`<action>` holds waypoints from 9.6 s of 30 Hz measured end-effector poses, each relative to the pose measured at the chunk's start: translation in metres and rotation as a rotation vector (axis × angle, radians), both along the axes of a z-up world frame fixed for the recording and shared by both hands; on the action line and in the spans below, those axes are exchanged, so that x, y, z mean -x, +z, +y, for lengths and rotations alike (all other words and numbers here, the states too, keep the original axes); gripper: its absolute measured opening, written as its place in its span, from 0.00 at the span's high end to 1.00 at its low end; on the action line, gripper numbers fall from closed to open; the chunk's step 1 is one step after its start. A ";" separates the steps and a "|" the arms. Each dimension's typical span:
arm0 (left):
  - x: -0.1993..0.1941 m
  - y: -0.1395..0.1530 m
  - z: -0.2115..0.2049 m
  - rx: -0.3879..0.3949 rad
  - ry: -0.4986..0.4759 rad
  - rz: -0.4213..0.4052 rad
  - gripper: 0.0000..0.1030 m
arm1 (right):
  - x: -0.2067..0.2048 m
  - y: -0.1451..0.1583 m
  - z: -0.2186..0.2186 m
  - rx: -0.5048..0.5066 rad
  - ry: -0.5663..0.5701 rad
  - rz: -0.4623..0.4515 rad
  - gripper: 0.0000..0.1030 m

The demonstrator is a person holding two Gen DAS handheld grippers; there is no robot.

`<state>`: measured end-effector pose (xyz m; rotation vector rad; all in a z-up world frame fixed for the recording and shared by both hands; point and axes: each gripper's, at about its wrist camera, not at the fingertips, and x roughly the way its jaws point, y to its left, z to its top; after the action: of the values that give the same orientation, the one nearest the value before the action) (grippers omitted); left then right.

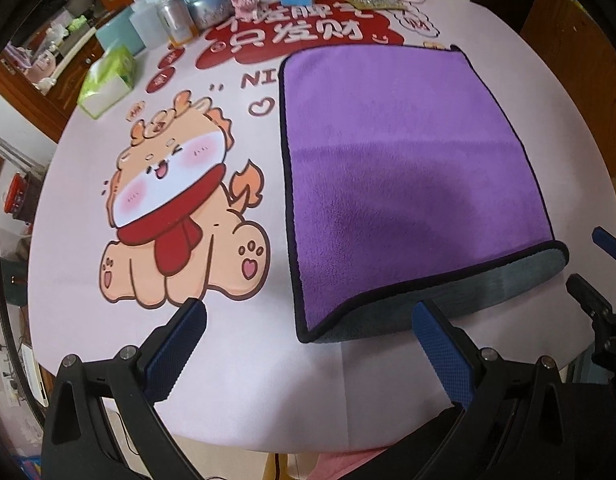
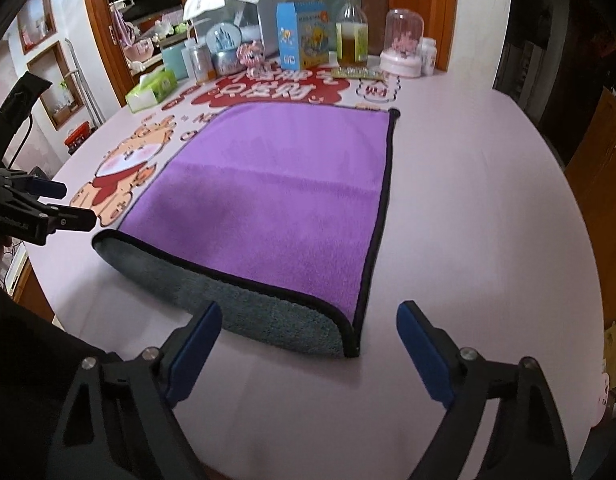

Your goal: Fold towel

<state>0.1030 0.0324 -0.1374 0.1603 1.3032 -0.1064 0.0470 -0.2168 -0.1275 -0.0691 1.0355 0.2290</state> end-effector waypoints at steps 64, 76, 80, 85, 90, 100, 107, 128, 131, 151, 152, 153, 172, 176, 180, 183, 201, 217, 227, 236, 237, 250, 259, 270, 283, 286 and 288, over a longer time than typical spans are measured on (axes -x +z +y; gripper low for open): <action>0.001 -0.023 -0.012 0.077 -0.124 0.135 0.95 | -0.005 -0.020 -0.007 0.009 -0.044 0.061 0.95; -0.023 0.028 -0.006 0.070 -0.141 0.054 0.95 | -0.025 0.017 -0.006 0.001 -0.030 -0.015 0.95; -0.040 0.048 -0.006 0.064 -0.155 0.008 0.95 | -0.040 0.039 -0.006 0.005 -0.027 -0.062 0.95; -0.064 0.070 -0.003 0.050 -0.168 -0.060 0.95 | -0.062 0.064 -0.005 0.010 -0.027 -0.135 0.95; -0.089 0.091 -0.002 0.041 -0.178 -0.130 0.95 | -0.088 0.084 -0.005 0.012 -0.031 -0.205 0.95; -0.152 0.100 -0.001 0.041 -0.147 -0.217 0.95 | -0.152 0.094 -0.005 0.034 -0.079 -0.303 0.95; -0.202 0.065 0.006 0.060 -0.113 -0.195 0.95 | -0.190 0.069 0.002 0.085 -0.109 -0.314 0.95; -0.282 -0.041 0.002 0.093 -0.042 -0.089 0.81 | -0.261 -0.028 0.001 0.174 -0.191 -0.207 0.91; -0.281 -0.042 0.005 0.091 -0.029 -0.093 0.71 | -0.262 -0.032 0.000 0.178 -0.200 -0.194 0.87; -0.233 0.010 0.012 0.115 0.048 -0.138 0.17 | -0.234 0.006 -0.008 0.093 -0.254 -0.203 0.36; -0.226 0.014 0.011 0.115 0.049 -0.142 0.16 | -0.231 0.009 -0.006 0.087 -0.250 -0.203 0.34; -0.221 0.017 0.010 0.116 0.049 -0.145 0.16 | -0.225 0.012 -0.004 0.081 -0.244 -0.202 0.33; -0.089 0.057 0.006 0.155 0.076 -0.176 0.13 | -0.107 0.030 0.008 -0.047 -0.217 -0.070 0.12; -0.061 0.068 0.003 0.161 0.073 -0.196 0.12 | -0.079 0.040 0.007 -0.049 -0.213 -0.062 0.09; -0.035 0.081 0.001 0.178 0.074 -0.213 0.05 | -0.056 0.054 0.003 -0.055 -0.216 -0.059 0.09; -0.017 0.092 -0.001 0.188 0.073 -0.233 0.01 | -0.037 0.069 0.000 -0.059 -0.218 -0.064 0.08; 0.064 0.146 -0.018 0.187 0.101 -0.317 0.01 | 0.042 0.147 0.010 -0.136 -0.206 -0.064 0.00; 0.085 0.142 -0.026 0.107 0.155 -0.347 0.01 | 0.061 0.150 0.036 -0.105 -0.205 -0.094 0.00; 0.087 0.140 -0.027 0.070 0.170 -0.382 0.01 | 0.057 0.146 0.041 -0.095 -0.184 -0.091 0.00; 0.085 0.143 -0.029 0.057 0.170 -0.405 0.01 | 0.055 0.145 0.042 -0.088 -0.186 -0.100 0.00; 0.085 0.144 -0.030 0.057 0.169 -0.409 0.01 | 0.054 0.144 0.042 -0.088 -0.187 -0.100 0.00; 0.080 0.149 -0.033 0.044 0.157 -0.444 0.01 | 0.048 0.147 0.041 -0.090 -0.192 -0.112 0.00; 0.079 0.150 -0.034 0.040 0.152 -0.447 0.01 | 0.047 0.146 0.041 -0.090 -0.192 -0.110 0.00; 0.079 0.149 -0.035 0.042 0.154 -0.446 0.01 | 0.041 0.146 0.042 -0.090 -0.199 -0.100 0.00; 0.079 0.149 -0.034 0.043 0.151 -0.444 0.01 | 0.042 0.140 0.045 -0.089 -0.199 -0.095 0.00; 0.079 0.149 -0.034 0.042 0.150 -0.443 0.01 | 0.041 0.140 0.045 -0.088 -0.199 -0.094 0.00; 0.079 0.149 -0.034 0.043 0.151 -0.443 0.01 | 0.043 0.137 0.047 -0.088 -0.199 -0.092 0.00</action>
<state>0.0244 -0.0017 0.0115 0.0442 0.8665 0.0301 0.0043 -0.1701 0.0097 0.1022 0.9324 0.0891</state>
